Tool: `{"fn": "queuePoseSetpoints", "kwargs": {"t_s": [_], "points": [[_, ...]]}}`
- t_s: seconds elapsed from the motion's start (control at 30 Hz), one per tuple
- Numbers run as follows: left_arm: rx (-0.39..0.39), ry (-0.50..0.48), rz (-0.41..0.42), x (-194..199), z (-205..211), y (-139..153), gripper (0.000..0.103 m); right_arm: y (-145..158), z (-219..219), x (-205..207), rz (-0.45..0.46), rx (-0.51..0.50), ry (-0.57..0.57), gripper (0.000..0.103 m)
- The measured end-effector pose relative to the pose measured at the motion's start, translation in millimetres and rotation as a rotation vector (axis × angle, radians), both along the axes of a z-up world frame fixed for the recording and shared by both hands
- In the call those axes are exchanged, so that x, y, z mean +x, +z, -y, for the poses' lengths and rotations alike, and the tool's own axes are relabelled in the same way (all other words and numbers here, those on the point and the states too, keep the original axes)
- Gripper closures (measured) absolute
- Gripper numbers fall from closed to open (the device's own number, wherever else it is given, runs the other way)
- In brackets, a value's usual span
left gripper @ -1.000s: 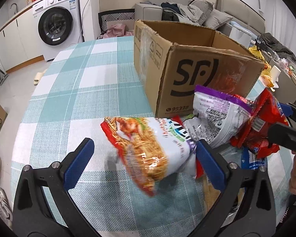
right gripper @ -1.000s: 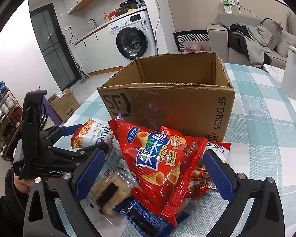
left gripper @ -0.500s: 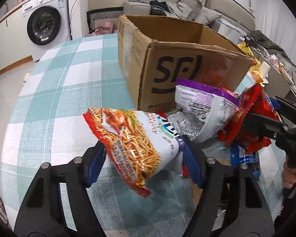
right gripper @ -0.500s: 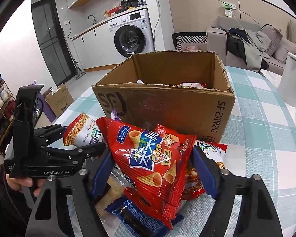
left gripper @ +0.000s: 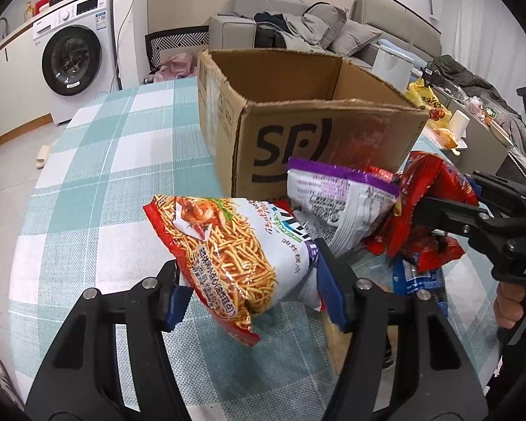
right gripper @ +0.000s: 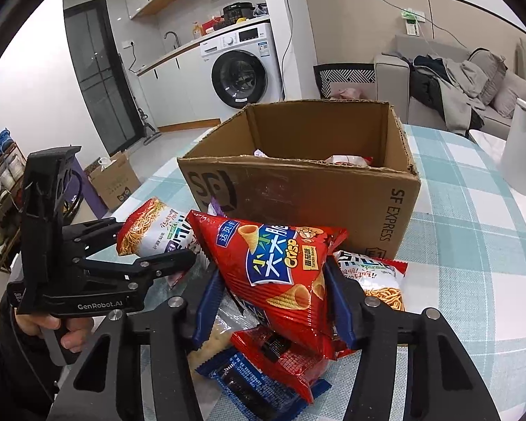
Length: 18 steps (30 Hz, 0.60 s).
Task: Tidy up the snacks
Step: 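Grasp the red crisp bag with the right gripper while the left gripper grasps the noodle-snack bag, then lift both bags over the box and lower them inside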
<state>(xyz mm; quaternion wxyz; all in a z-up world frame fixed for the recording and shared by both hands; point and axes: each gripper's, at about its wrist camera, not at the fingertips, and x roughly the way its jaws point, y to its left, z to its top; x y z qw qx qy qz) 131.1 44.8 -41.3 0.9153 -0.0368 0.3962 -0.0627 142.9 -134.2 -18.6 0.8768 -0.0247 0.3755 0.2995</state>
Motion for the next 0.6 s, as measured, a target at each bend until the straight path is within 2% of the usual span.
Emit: {"fn": "queuePoseSetpoints", "kwargs": {"t_s": [0.6], "points": [[0.003,-0.012,0.106,-33,8,50,0.044,28,12,-6,0.053,0.061,-0.02,0.047]]}}
